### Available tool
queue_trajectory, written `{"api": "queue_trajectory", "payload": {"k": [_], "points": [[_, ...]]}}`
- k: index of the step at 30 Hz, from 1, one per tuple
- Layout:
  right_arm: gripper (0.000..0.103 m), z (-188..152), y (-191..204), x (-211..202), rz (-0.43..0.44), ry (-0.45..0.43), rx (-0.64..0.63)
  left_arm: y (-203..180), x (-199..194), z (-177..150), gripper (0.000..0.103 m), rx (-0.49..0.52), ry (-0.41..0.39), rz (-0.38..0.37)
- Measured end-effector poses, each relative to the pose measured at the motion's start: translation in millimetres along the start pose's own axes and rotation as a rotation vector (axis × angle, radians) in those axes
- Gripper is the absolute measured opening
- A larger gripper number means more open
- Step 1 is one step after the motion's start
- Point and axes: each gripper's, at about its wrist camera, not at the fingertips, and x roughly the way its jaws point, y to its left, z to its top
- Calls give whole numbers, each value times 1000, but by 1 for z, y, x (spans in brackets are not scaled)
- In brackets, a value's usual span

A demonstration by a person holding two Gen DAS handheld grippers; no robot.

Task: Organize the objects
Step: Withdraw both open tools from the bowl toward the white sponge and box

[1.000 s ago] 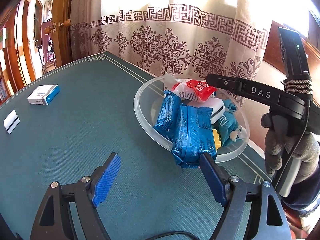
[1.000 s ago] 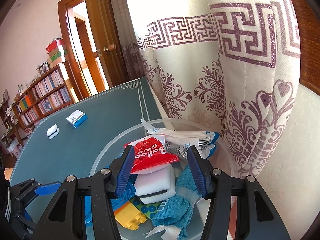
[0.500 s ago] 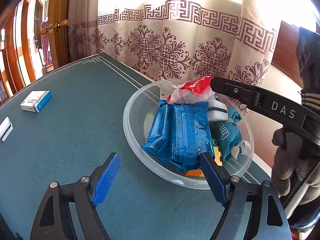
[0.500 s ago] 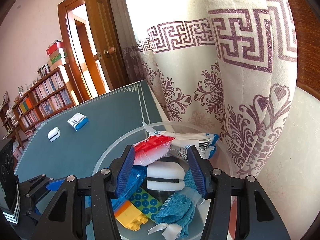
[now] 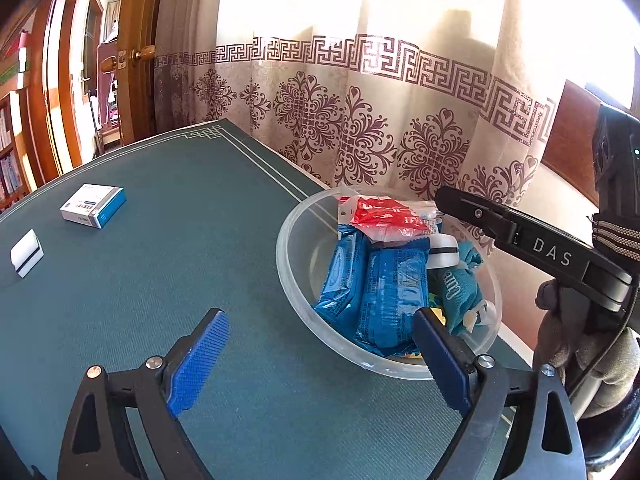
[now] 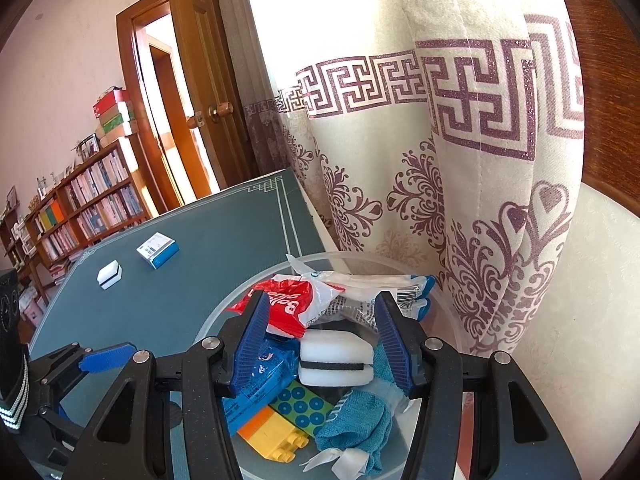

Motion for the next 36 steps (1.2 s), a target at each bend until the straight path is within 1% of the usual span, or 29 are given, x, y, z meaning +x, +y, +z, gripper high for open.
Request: {"api": "queue_trajectory", "payload": {"k": [8,12,14,15,18,21,25,30,36], "points": [[57,0,21,-1,26,0,-32,43,-7,-4,96,-82,-4,86],[61,1,37,2,55,1,-43,68,-12,-7,98,-130,-10,136],[62,3,46,4,79,5,-44,81,-15,-8,101,-157,-16,163],[64,3,51,6,93,8,-44,88,-16,-9,101,-171,-17,177],[67,3,70,10,131,15,-61,109,-18,-8,103,-208,-17,219],[70,0,89,18,169,34,-81,131,-20,-8,103,-246,-17,265],[70,-6,109,29,200,66,-105,162,-19,-6,103,-291,-10,338],[70,-15,126,44,226,109,-111,205,-15,-3,103,-360,-4,422],[70,-19,141,55,246,134,-128,254,-11,6,103,-444,-10,509]]}}
